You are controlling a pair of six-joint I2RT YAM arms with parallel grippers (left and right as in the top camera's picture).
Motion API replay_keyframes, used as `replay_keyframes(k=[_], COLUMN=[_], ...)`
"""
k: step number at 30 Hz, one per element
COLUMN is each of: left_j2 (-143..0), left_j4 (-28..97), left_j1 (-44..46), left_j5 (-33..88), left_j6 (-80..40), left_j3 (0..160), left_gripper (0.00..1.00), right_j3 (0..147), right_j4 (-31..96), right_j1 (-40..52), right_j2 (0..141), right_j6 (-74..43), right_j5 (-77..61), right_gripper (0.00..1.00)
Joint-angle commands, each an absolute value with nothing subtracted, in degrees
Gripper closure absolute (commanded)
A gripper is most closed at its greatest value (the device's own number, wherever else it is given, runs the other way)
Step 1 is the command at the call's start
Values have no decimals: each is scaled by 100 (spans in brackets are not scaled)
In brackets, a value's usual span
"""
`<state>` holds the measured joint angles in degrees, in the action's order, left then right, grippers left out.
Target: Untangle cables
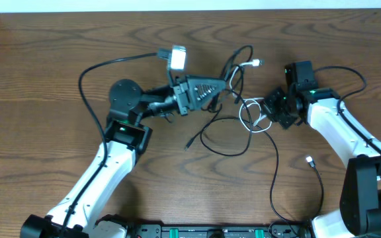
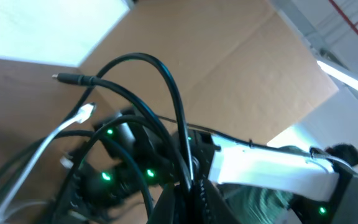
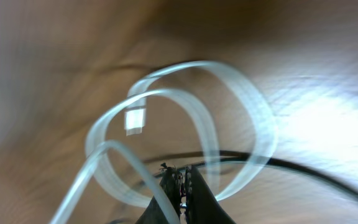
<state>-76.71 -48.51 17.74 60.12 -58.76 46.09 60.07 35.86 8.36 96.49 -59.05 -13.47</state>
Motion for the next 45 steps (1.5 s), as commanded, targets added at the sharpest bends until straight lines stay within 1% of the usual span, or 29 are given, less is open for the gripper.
replay_keyframes(k=[1,5,8,12,14,15,17,19,20,24,27,32,38,40,45], left_j2=[-7520,-7522,-7522,-7522,-7522,-7524,-7537,-7590,-7669,-7830,-7983,-8261,-8392,-8392,-8392], left_j4=[-4989,-4984,-4984,-4982,-4982,-4980,-4963,-4954,-4845,-4104,-3330,-2615,-1992,-1662,-941], left_j1=[1385,943,784,784,784,788,851,980,1184,1605,1885,2034,2027,2027,2027], left_j5=[6082,6084,6018,5933,5933,5933,5909,5754,5478,4606,3607,1850,-34,-554,-1581], left_j6=[-5865,-5854,-5854,-5854,-5854,-5854,-5854,-5822,-5605,-5046,-4971,-4976,-4976,-4976,-4978], left_j3=[4630,4630,4630,4630,4630,4630,4630,4628,4628,4630,4630,4630,4630,4630,4630], left_gripper=[92,92,92,92,92,92,92,92,92,92,92,92,92,92,92], right_j3=[6020,6020,6020,6020,6020,6020,6020,6020,6020,6020,6020,6020,6020,6020,6020], right_j4=[4202,5129,5564,5730,5717,5660,5426,5157,4976,4908,5004,5450,6042,6125,6173], right_j1=[447,-156,-679,-821,-810,-808,-775,-690,-585,-329,-80,209,145,34,-572], right_j2=[9386,9155,8947,8781,8713,8683,8630,8591,8569,8549,8547,8547,8499,8418,7878], right_j6=[-5607,-5559,-4884,-4493,-4263,-4010,-3162,-2235,-1640,-523,189,829,801,556,-530], right_j5=[-23,558,421,390,165,-128,-1170,-2473,-3365,-4694,-5183,-5070,-3918,-3363,-1778], right_gripper=[99,99,99,99,99,99,99,99,99,99,99,99,98,98,98])
